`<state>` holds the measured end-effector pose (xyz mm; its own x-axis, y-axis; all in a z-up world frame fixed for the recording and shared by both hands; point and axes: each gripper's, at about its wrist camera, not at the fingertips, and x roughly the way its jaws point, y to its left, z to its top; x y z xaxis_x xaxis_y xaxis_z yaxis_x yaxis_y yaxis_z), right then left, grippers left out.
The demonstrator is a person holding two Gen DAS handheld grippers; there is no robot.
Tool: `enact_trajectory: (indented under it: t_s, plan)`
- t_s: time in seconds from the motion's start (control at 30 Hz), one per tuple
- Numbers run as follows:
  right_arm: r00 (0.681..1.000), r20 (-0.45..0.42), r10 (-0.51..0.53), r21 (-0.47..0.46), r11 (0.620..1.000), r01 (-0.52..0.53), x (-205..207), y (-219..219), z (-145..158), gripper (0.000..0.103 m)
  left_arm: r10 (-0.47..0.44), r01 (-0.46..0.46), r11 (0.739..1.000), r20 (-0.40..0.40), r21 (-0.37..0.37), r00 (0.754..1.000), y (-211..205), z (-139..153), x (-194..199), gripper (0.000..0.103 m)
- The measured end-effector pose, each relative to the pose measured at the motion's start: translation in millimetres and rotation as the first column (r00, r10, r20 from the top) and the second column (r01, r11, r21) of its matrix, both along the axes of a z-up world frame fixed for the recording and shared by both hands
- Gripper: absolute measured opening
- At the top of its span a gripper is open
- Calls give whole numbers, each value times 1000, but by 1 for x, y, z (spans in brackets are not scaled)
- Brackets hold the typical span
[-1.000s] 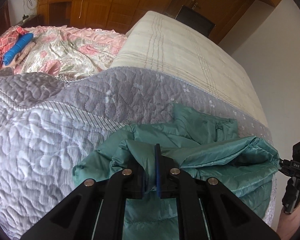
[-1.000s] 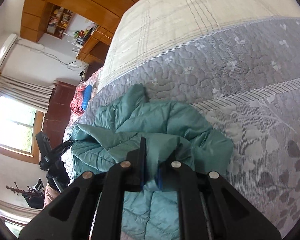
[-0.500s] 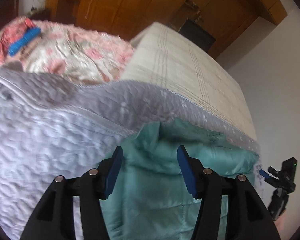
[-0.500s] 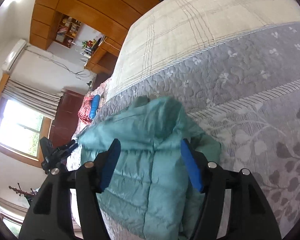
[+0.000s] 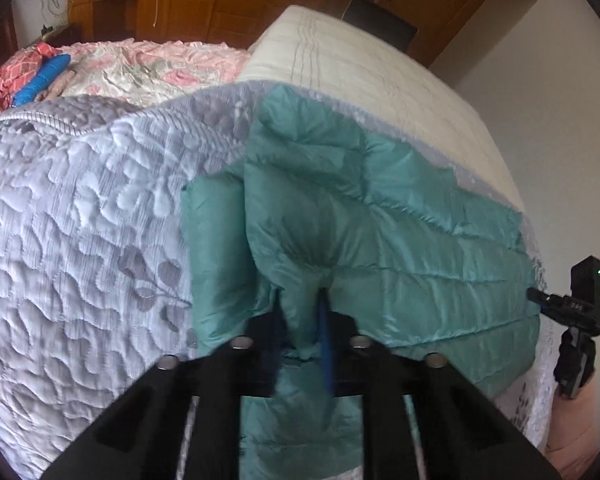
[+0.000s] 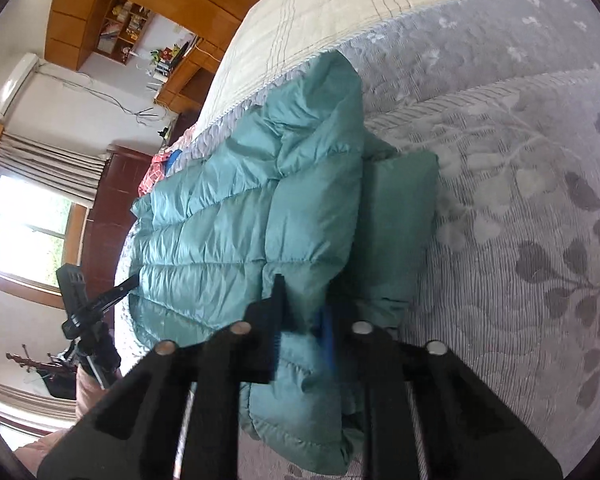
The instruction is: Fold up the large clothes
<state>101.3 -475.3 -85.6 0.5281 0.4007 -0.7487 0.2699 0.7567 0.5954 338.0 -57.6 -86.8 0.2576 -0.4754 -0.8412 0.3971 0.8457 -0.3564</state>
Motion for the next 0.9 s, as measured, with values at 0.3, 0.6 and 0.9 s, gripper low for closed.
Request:
enact_trajectory:
  t_s: [0.3,0.6,0.9]
  plan:
    - [994,-96,-52,-6,999,52,3,-2,-35,5,13,-11,999,-32,49,999,1,-35,-4,8]
    - [988,-80,-129,-137,984,117,-15,3,-1,13,66,-75,983,61,170,996,-6,-9,-14,23]
    - [1000,-13,-17,-217,976,14,-14,78,47,13,-24,-8,989,212,145,977,-59,57,-69,28]
